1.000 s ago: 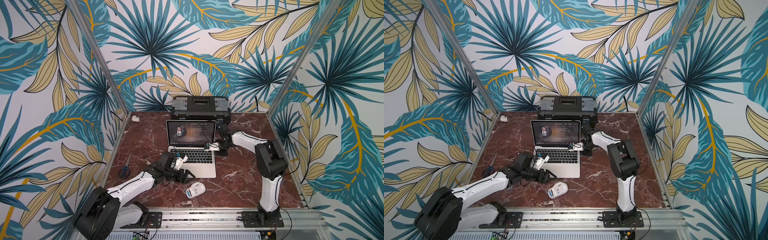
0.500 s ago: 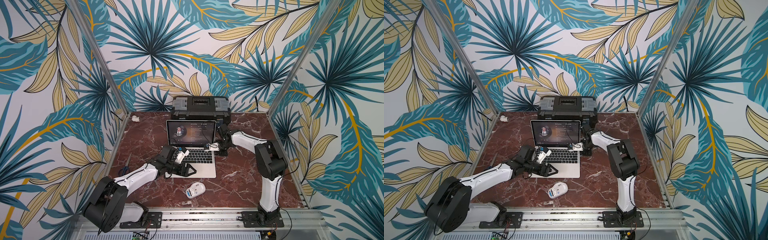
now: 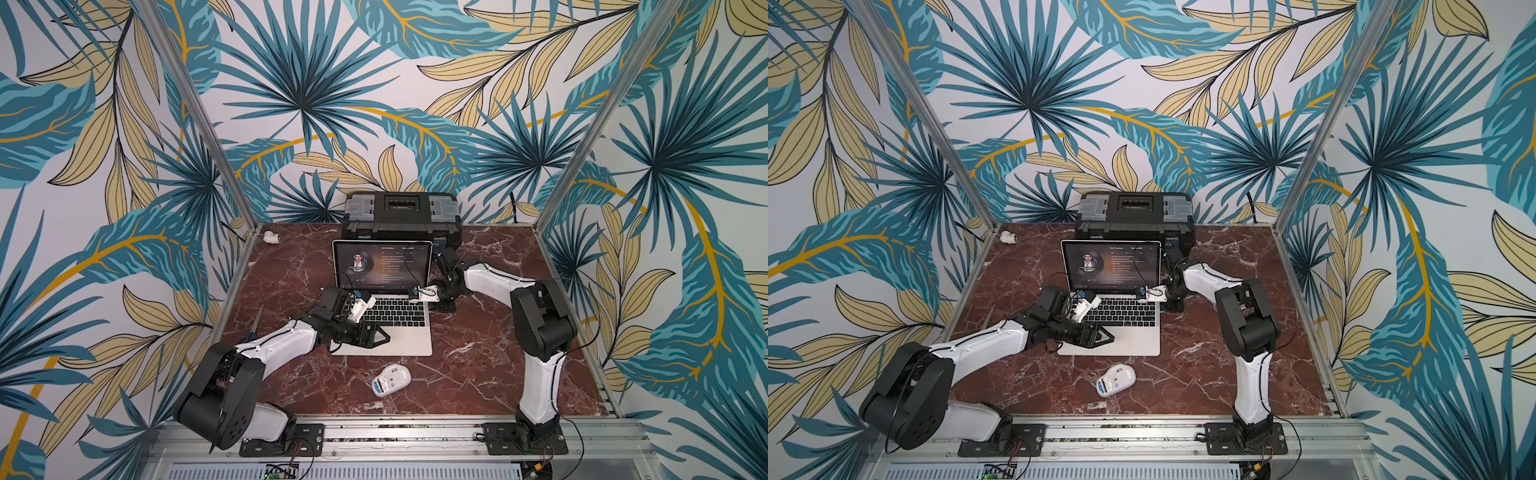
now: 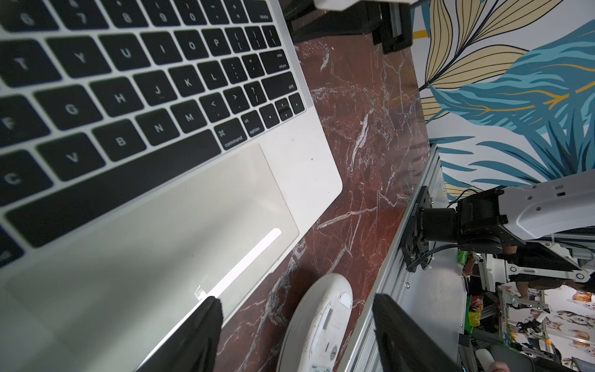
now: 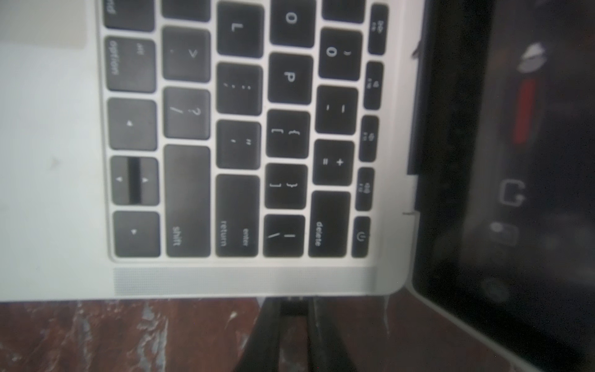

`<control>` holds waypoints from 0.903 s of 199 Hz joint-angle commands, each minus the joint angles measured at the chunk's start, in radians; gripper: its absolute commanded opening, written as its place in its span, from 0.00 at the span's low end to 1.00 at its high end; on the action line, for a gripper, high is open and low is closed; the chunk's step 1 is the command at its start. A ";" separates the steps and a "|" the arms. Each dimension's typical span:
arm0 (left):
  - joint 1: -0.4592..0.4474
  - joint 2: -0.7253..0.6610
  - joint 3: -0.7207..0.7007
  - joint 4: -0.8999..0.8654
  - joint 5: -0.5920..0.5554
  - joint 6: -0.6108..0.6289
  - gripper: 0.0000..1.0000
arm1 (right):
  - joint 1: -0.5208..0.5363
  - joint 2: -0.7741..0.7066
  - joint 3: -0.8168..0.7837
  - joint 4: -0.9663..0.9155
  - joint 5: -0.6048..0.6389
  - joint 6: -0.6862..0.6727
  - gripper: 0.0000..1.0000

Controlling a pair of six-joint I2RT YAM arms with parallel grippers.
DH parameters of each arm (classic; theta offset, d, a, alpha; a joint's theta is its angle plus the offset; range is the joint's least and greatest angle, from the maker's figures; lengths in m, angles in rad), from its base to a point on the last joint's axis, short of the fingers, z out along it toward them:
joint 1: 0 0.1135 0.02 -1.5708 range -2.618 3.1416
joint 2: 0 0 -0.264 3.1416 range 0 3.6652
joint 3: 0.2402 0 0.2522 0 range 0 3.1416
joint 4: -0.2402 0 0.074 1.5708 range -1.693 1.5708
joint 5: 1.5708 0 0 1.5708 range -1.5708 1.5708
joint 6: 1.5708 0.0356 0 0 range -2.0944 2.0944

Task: Remove the wireless mouse receiver from the laptop
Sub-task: Take out the USB plug from the USB port, then adjust the USB plug.

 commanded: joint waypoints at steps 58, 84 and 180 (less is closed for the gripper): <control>0.028 0.062 0.092 -0.073 0.059 0.109 0.78 | -0.054 -0.083 -0.055 0.012 0.041 -0.066 0.00; 0.031 0.065 0.118 -0.121 0.056 0.131 0.78 | -0.057 -0.108 -0.044 -0.041 0.053 -0.073 0.00; -0.027 0.058 0.120 0.431 0.247 -0.392 0.58 | 0.100 -0.380 -0.029 -0.283 -0.051 0.212 0.00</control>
